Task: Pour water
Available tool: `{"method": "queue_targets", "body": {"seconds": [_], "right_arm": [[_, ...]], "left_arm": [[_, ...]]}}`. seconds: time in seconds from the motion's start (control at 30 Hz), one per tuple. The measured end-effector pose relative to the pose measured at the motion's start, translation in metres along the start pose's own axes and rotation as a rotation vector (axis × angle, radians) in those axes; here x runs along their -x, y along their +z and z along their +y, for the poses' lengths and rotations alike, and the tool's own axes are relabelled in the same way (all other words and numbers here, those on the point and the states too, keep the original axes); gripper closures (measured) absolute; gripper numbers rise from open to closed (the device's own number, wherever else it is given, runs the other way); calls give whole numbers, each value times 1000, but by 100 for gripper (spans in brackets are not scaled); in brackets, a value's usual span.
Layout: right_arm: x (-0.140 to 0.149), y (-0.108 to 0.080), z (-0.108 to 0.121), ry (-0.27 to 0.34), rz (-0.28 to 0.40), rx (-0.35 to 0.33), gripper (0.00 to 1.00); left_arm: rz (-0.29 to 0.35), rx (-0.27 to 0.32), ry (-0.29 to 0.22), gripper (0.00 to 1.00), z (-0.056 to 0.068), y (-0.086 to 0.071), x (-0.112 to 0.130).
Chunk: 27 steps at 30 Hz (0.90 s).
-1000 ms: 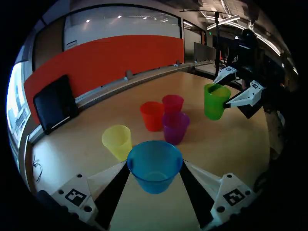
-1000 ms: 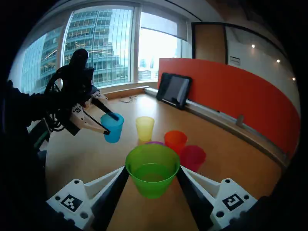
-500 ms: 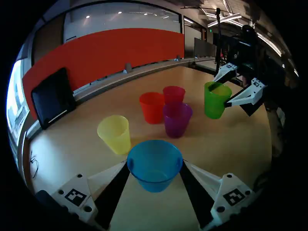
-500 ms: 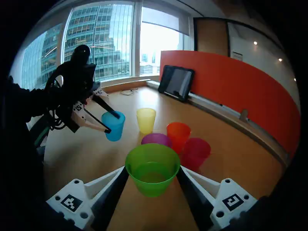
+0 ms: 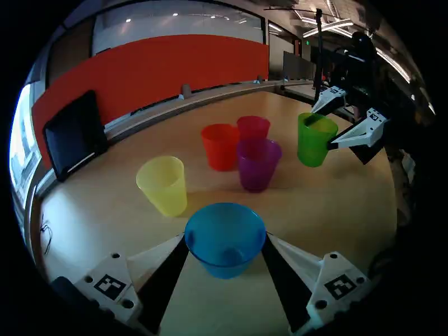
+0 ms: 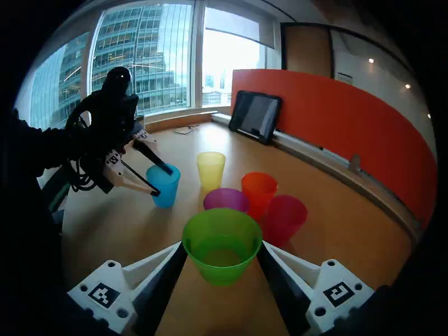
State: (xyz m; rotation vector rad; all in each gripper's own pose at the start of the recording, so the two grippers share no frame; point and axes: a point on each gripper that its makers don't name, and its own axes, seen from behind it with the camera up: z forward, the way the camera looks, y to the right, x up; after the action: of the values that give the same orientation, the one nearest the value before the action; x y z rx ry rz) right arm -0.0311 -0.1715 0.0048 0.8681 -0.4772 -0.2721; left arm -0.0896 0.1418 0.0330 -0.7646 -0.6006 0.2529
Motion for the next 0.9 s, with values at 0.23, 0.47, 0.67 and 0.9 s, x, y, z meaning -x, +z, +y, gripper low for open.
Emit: {"method": "queue_targets", "body": {"seconds": [0.23, 0.47, 0.67, 0.9], "right_arm": [[3, 0, 0, -1, -4, 3, 10], [7, 1, 2, 3, -10, 8, 10], [14, 3, 1, 6, -21, 11, 10], [20, 7, 1, 11, -31, 14, 10]], "left_arm": [[-1, 0, -4, 13, 1, -2, 4], [-10, -2, -2, 13, 0, -4, 9], [-24, -11, 14, 11, 0, -6, 13], [-52, -31, 28, 1, 0, -8, 22]]}}
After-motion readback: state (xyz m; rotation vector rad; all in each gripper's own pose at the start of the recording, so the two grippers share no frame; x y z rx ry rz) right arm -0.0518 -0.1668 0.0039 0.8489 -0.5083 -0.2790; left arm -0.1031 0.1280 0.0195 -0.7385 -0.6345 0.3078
